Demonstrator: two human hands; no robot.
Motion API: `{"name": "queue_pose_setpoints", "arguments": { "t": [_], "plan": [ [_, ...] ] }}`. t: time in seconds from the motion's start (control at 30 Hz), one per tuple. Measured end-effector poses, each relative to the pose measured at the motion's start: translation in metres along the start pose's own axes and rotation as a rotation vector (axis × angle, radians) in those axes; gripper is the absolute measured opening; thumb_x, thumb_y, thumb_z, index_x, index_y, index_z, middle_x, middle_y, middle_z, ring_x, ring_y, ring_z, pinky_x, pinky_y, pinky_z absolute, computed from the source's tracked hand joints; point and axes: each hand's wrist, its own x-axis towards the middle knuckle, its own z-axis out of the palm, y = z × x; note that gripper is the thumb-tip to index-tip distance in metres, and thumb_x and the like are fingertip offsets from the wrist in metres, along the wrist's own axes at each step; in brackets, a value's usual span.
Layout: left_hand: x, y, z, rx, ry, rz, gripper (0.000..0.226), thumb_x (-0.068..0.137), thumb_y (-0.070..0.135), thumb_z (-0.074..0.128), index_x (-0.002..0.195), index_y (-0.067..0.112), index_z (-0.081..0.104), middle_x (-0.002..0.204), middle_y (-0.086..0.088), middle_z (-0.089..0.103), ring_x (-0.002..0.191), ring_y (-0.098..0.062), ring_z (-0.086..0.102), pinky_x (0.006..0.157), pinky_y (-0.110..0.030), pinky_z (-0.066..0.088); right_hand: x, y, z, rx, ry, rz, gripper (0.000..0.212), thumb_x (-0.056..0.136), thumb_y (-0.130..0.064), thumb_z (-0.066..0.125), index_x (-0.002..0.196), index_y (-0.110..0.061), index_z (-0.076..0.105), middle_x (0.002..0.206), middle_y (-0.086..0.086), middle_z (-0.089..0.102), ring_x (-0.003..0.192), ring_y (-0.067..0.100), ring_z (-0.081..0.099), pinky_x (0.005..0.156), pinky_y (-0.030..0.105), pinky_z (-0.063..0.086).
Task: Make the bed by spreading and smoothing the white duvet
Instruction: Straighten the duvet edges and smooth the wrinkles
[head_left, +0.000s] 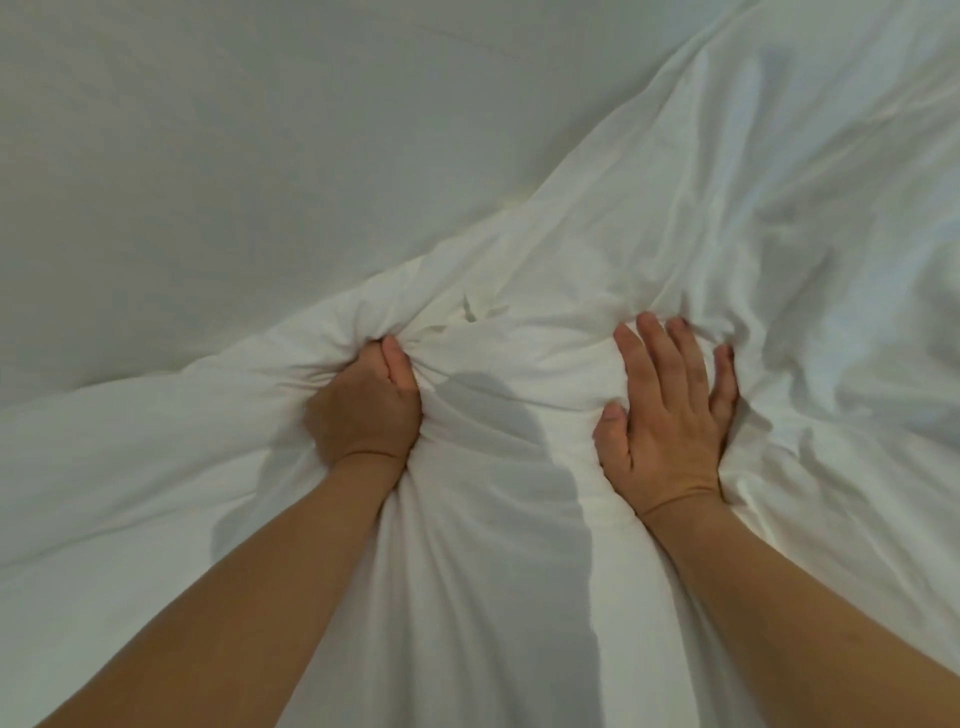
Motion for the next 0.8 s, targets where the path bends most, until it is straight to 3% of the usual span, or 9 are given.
{"name": "queue_pose_setpoints", "arguments": {
  "t": [0.17,0.3,0.43,0.5,0.57,0.63,0.7,0.73,0.8],
  "plan": [
    [0.001,-0.002,0.004,-0.042,0.068,0.050,0.046,0.098,0.035,0.038,0.060,0.014,0.051,0.051,-0.013,0.057,0.044,-0.034,0.055,0.044,-0.028,0.030,-0.001,-0.002,0.003,-0.055,0.042,-0.025,0.064,0.084,-0.033,0.035,0.142,-0.010,0.045,0.148,0.010,0.044,0.140,0.030,0.036,0.118,0.054,0.010],
    [0.002,0.001,-0.010,-0.081,-0.005,0.027,0.045,0.101,0.040,0.032,0.063,0.019,0.047,0.062,-0.010,0.064,0.058,-0.032,0.062,0.053,-0.033,0.044,-0.001,0.000,0.005,-0.149,0.012,-0.058,0.061,0.087,-0.034,0.033,0.143,-0.012,0.043,0.146,0.013,0.044,0.139,0.032,0.036,0.116,0.056,0.008],
    [-0.015,0.000,-0.046,-0.146,-0.222,0.046,0.049,0.096,0.055,0.030,0.109,0.015,0.056,0.101,-0.009,0.067,0.093,-0.033,0.062,0.077,-0.037,0.047,0.001,0.002,-0.003,-0.379,-0.162,-0.125,0.060,0.087,-0.038,0.027,0.139,-0.016,0.047,0.142,0.011,0.046,0.135,0.031,0.036,0.112,0.058,0.011],
    [-0.036,-0.015,-0.081,0.042,-0.263,0.109,0.052,0.095,0.054,0.036,0.124,0.012,0.045,0.113,-0.009,0.060,0.100,-0.031,0.057,0.078,-0.037,0.042,0.003,-0.001,-0.016,-0.520,-0.299,-0.134,0.065,0.087,-0.043,0.020,0.141,-0.017,0.046,0.141,0.009,0.046,0.131,0.031,0.039,0.109,0.057,0.016],
    [-0.065,-0.046,-0.120,0.269,-0.255,0.143,0.047,0.095,0.049,0.038,0.123,0.012,0.044,0.117,-0.009,0.056,0.104,-0.030,0.054,0.078,-0.038,0.037,0.003,-0.009,-0.036,-0.579,-0.383,-0.129,0.066,0.087,-0.045,0.017,0.139,-0.016,0.048,0.137,0.009,0.048,0.126,0.033,0.044,0.106,0.054,0.020],
    [-0.092,-0.082,-0.155,0.329,-0.327,0.061,0.043,0.096,0.049,0.035,0.118,0.013,0.046,0.116,-0.008,0.056,0.105,-0.029,0.054,0.077,-0.037,0.036,0.005,-0.032,-0.069,-0.571,-0.362,-0.165,0.046,0.090,-0.036,0.038,0.123,-0.014,0.062,0.128,0.008,0.054,0.115,0.033,0.050,0.102,0.048,0.027],
    [-0.116,-0.109,-0.181,0.300,-0.392,-0.022,0.040,0.098,0.048,0.031,0.110,0.014,0.047,0.109,-0.007,0.058,0.099,-0.028,0.056,0.076,-0.035,0.039,0.008,-0.070,-0.104,-0.357,-0.274,-0.142,0.021,0.086,-0.016,0.051,0.096,-0.010,0.068,0.106,0.009,0.063,0.094,0.030,0.056,0.088,0.042,0.041],
    [-0.124,-0.117,-0.189,0.271,-0.410,-0.043,0.038,0.099,0.047,0.031,0.105,0.014,0.048,0.105,-0.007,0.059,0.094,-0.027,0.057,0.074,-0.034,0.041,0.012,-0.096,-0.120,-0.111,-0.267,-0.029,0.019,0.086,-0.015,0.049,0.087,-0.008,0.066,0.093,0.010,0.065,0.083,0.030,0.058,0.079,0.040,0.047],
    [-0.133,-0.123,-0.201,0.096,-0.467,-0.119,0.035,0.101,0.041,0.030,0.095,0.013,0.049,0.103,-0.009,0.062,0.089,-0.027,0.058,0.072,-0.032,0.042,0.018,-0.150,-0.134,0.435,-0.465,0.330,0.037,0.090,-0.038,0.043,0.083,-0.006,0.061,0.081,0.014,0.068,0.068,0.031,0.063,0.064,0.037,0.055]
  ]
}}
